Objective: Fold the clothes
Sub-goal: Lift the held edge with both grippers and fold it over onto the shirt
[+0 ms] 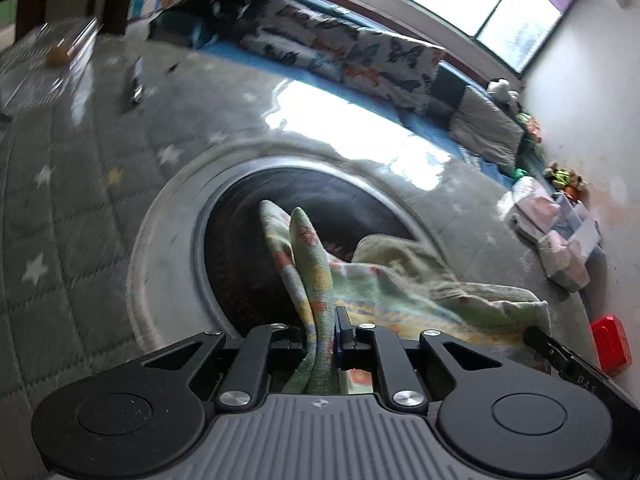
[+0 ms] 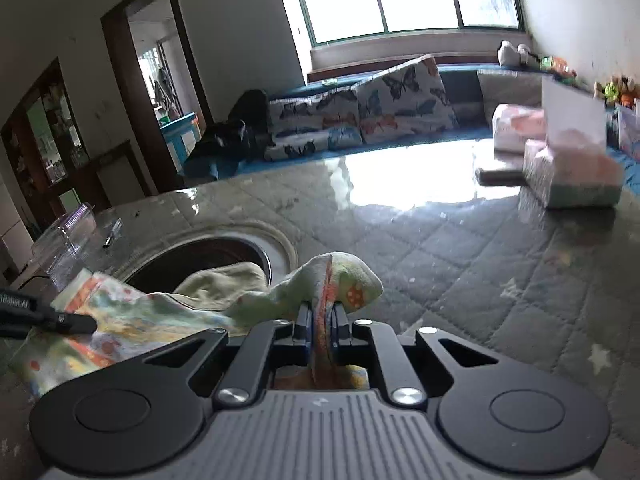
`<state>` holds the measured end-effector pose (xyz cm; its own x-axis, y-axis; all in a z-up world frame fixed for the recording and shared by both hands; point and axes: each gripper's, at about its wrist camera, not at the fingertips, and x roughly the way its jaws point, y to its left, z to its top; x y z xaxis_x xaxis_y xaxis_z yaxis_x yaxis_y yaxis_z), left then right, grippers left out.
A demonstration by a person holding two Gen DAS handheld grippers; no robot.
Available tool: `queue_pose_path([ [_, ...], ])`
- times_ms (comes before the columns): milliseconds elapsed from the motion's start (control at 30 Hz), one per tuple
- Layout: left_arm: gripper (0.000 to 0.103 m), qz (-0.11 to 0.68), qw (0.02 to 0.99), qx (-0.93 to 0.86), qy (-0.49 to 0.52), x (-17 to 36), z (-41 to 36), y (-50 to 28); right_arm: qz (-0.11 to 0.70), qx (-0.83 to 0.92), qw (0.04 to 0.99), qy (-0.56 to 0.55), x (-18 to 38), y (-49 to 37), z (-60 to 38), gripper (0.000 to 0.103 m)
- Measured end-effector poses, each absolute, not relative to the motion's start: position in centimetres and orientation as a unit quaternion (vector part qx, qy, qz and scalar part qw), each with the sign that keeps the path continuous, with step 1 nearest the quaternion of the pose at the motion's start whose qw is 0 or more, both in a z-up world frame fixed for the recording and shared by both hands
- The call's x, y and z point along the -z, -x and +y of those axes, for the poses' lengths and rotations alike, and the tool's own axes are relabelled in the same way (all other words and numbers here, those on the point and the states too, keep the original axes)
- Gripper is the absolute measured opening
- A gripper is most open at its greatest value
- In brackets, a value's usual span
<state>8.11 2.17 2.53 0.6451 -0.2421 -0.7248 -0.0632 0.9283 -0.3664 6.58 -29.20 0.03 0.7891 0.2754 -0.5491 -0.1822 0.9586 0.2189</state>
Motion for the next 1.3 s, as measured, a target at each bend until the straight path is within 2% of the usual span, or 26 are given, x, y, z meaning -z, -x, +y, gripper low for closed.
queue_pose_path([
  [600, 0.011, 0.412, 0.89, 0.165, 0.107, -5.0, -9.8, -12.3, 0.245, -0.015, 0.967, -0.064, -4.9, -4.6, -37.2, 0.008],
  [967, 0.009, 0.407, 0.89, 0.191, 0.072, -4.9, -16.2, -14.8, 0.249, 0.037, 0.965, -0.068, -4.2, -5.2, -42.8, 0.008],
  [1300, 0.01, 0.434, 0.881, 0.175, 0.062, -2.4, -16.7, -16.2, 0.256, 0.057, 0.962, -0.073, -2.5, -5.6, -45.0, 0.008],
])
